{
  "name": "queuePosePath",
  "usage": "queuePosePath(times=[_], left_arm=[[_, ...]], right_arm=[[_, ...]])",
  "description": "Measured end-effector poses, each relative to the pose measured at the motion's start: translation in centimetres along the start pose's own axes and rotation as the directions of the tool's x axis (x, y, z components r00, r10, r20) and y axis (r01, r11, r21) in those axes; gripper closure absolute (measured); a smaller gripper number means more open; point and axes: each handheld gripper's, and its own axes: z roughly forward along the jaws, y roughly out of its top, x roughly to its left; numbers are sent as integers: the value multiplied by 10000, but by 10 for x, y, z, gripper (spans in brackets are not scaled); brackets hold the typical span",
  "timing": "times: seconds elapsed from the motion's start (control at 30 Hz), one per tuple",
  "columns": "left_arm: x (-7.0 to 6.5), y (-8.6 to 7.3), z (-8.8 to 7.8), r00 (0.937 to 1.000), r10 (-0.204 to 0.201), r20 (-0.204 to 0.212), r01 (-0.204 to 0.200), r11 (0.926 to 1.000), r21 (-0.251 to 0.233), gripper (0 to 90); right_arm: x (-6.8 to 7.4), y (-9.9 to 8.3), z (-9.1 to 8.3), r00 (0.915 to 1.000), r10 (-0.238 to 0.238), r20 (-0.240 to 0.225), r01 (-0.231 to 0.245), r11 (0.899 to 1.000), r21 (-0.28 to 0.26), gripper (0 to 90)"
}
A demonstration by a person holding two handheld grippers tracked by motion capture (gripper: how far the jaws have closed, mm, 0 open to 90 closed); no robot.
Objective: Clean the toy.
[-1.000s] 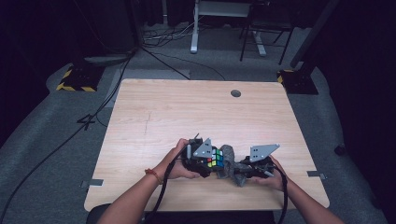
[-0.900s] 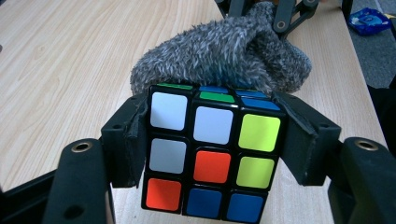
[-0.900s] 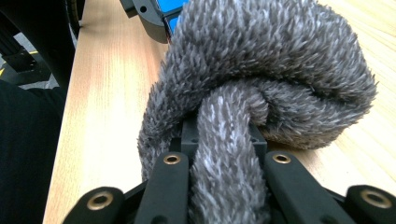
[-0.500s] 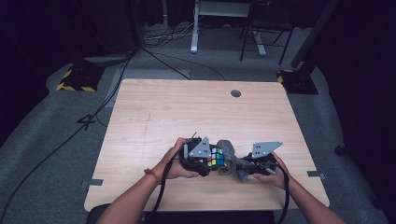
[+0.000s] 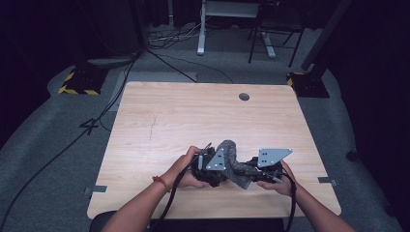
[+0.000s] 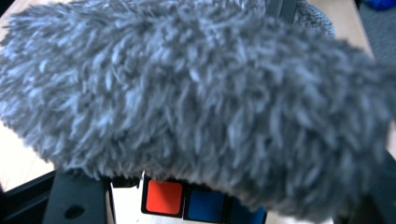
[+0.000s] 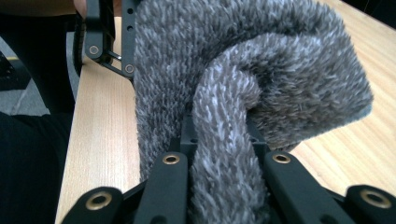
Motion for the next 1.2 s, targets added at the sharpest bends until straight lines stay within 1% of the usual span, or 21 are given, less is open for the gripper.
queuePosePath(times=[0.07,0.13,0.2,0.3,0.37,0.4,0.47,0.5,0.53,0.6,0.67,0.7,0.73,0.77,0.83,0.87,0.93,0.97,1.07,1.13,1.2], left_arm=[[2,-1,-5,9999,-135,8,135,9996,-257,336],[4,0,-9,9998,-192,26,193,9987,-476,336],[5,0,-11,9998,-206,40,208,9981,-572,336],[4,1,-14,9996,-247,136,257,9964,-812,336],[4,3,-15,9996,-207,180,225,9945,-1026,336],[3,3,-15,9992,-294,264,321,9934,-1098,336],[4,2,-15,9988,-325,363,367,9918,-1227,336],[3,1,-14,9990,-279,345,318,9924,-1191,336],[3,1,-13,9991,-238,346,277,9928,-1169,335],[3,-1,-12,9987,-363,370,406,9915,-1236,332],[6,-4,-12,9963,-640,566,715,9873,-1419,332],[7,-5,-12,9956,-730,588,805,9872,-1377,330],[8,-6,-10,9952,-817,531,879,9881,-1264,319],[9,-7,-8,9948,-916,446,960,9895,-1081,302],[10,-10,-5,9911,-1146,676,1217,9862,-1125,285],[10,-11,-5,9910,-1143,693,1215,9863,-1116,298],[10,-10,-3,9933,-1000,580,1051,9901,-935,302],[10,-10,-3,9929,-1042,566,1089,9901,-885,302],[13,-12,-1,9868,-1402,811,1476,9846,-939,304],[15,-14,1,9824,-1580,996,1673,9815,-931,297],[15,-14,7,9813,-1625,1032,1689,9840,-562,253]], right_arm=[[-6,-6,0,9993,307,189,-312,9992,250,778],[-11,-12,0,9972,711,241,-721,9966,409,778],[-17,-21,1,9945,953,439,-986,9918,809,779],[-24,-34,5,9892,1335,609,-1410,9797,1422,779],[-27,-40,8,9858,1654,301,-1681,9740,1518,778],[-27,-41,10,9843,1758,188,-1765,9719,1558,778],[-25,-41,12,9820,1870,-251,-1816,9729,1434,778],[-24,-41,13,9809,1909,-365,-1844,9735,1352,778],[-23,-40,11,9791,1932,-629,-1861,9770,1044,778],[-21,-37,9,9746,1955,-1089,-1908,9802,520,778],[-20,-37,7,9742,1950,-1139,-1919,9807,371,779],[-21,-39,6,9699,2105,-1225,-2101,9775,162,779],[-22,-39,5,9695,2132,-1212,-2132,9769,124,779],[-21,-38,3,9710,2031,-1260,-2046,9788,13,779],[-19,-35,1,9753,1827,-1244,-1855,9826,-112,779],[-18,-35,1,9773,1754,-1184,-1773,9841,-55,780],[-17,-36,2,9771,1802,-1129,-1816,9834,-23,780],[-17,-36,2,9798,1718,-1024,-1722,9850,52,780],[-18,-35,1,9821,1646,-919,-1651,9863,23,781],[-16,-34,2,9865,1438,-788,-1436,9896,72,781],[-14,-33,2,9870,1327,-910,-1330,9911,27,781]])
